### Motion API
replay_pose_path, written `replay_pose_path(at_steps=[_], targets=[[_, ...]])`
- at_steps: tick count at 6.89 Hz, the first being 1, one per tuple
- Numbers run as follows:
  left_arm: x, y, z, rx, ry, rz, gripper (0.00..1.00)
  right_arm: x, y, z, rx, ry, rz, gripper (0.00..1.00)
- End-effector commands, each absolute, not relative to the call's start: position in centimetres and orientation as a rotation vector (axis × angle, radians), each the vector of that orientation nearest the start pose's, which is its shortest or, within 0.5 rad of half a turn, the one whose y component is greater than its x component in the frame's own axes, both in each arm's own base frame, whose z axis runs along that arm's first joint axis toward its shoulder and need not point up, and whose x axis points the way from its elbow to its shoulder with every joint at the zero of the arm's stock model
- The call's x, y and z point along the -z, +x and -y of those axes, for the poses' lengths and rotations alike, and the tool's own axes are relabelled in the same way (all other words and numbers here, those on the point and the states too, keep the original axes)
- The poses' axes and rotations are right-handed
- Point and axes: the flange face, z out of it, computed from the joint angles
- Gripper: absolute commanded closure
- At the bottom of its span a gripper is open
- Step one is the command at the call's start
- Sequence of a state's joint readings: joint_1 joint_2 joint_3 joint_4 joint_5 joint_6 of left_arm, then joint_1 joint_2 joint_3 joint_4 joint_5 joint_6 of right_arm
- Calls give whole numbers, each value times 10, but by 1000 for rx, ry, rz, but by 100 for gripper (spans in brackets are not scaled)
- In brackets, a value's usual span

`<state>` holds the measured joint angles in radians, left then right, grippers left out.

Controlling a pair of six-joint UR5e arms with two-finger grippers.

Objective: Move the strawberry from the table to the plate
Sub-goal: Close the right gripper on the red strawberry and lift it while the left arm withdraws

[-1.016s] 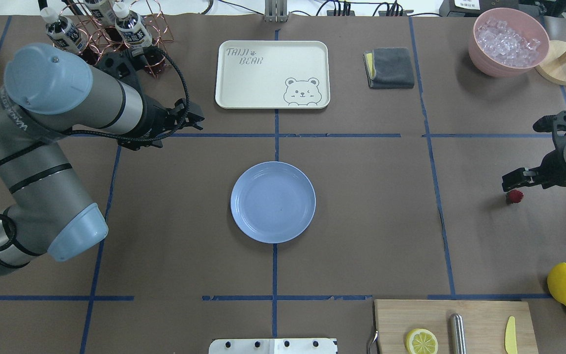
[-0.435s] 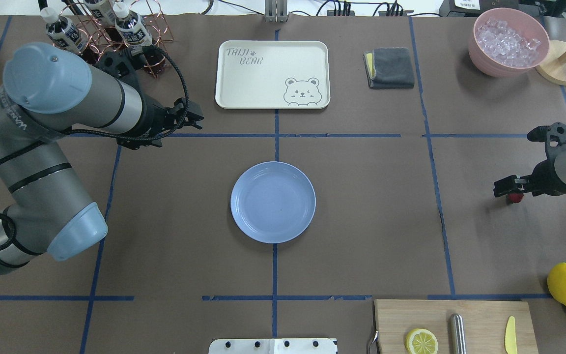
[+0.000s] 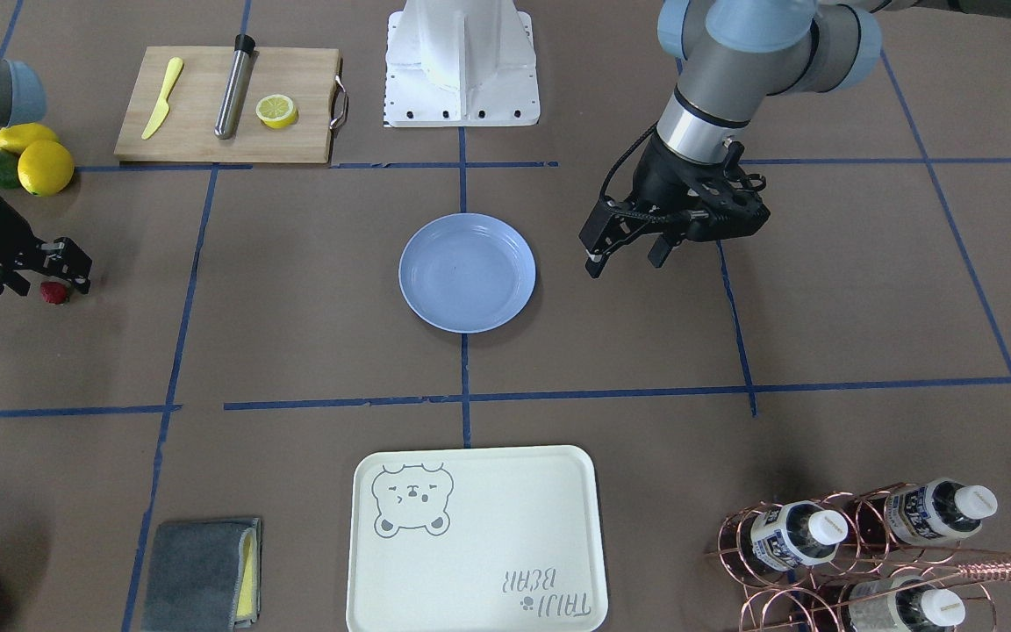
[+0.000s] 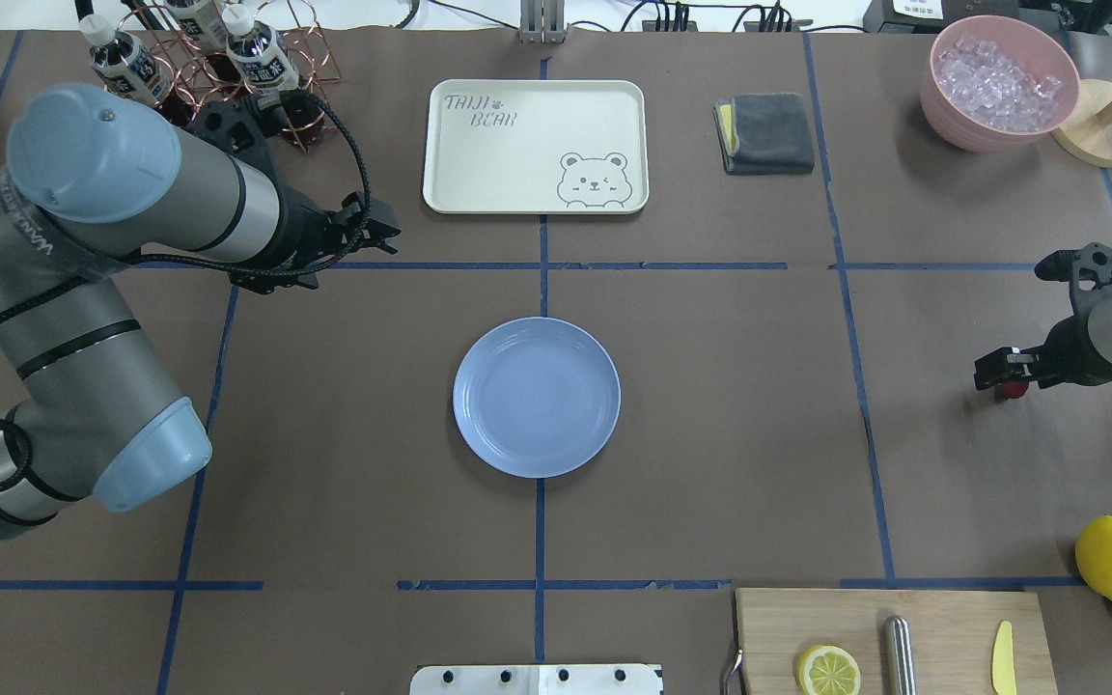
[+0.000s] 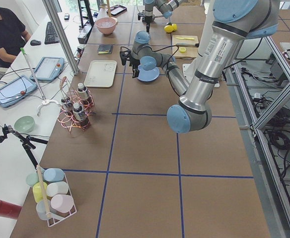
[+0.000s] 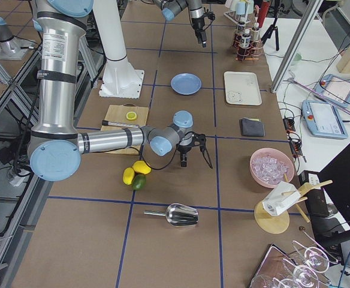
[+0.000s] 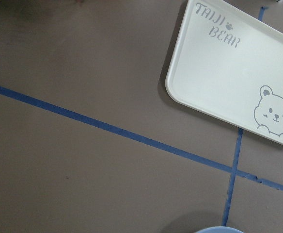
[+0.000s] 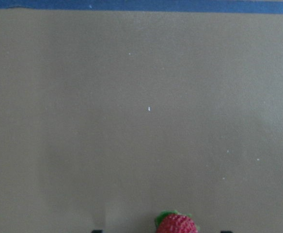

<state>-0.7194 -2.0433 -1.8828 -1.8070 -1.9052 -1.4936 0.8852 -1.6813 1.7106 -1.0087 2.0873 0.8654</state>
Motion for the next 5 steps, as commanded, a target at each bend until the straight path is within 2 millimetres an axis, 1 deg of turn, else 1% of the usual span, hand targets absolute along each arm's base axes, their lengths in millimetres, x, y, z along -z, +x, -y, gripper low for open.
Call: replay_pose_path(at_steps=[1,2,3,4,5], targets=[[-227,386,475,412,114,-1057,0,-590,-236,422,-19,64,761,68],[-227,386,475,414,114,-1058,0,-590,-235,421,-19,63,760,88],[-227,387,474,412,113,-1058,0,-587,-235,422,-17,65,767,100],[-227,386,475,414,114,-1058,0,-580,-228,427,-28,77,779,100],[-228,384,475,415,116,-1057,0,-561,-225,430,-28,105,800,100]])
